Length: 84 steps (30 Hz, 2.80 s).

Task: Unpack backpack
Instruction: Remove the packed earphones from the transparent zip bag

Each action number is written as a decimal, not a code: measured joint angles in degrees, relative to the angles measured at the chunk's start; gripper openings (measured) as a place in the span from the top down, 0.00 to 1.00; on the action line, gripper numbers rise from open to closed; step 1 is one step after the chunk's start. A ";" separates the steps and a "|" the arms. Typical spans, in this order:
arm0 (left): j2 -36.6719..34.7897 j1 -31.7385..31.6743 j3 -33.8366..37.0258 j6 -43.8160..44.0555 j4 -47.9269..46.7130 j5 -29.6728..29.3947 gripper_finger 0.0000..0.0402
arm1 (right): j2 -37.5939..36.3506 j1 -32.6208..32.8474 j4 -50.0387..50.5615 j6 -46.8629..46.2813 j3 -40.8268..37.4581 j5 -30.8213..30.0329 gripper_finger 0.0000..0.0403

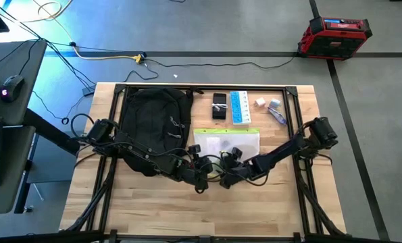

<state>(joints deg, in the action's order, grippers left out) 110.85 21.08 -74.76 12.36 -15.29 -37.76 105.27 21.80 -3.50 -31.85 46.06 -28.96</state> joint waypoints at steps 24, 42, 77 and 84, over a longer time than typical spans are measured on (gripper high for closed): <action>0.02 0.20 0.00 -0.41 -1.54 0.22 1.00 | 0.94 -0.55 10.00 -2.19 6.25 8.64 0.89; 0.02 -0.04 0.00 1.09 -3.84 -1.93 1.00 | -5.57 12.91 29.15 2.55 17.64 -3.79 1.00; 0.04 -0.09 0.00 1.03 -2.73 -1.70 1.00 | -11.76 -41.20 -17.69 12.44 -2.73 14.48 1.00; 0.04 -0.09 0.00 1.03 -2.78 -1.68 1.00 | -2.48 -39.22 -16.84 15.36 2.42 18.44 1.00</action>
<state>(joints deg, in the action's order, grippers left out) 110.89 20.99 -74.76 13.39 -18.06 -39.44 102.79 -17.41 -20.34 -16.50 48.48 -10.52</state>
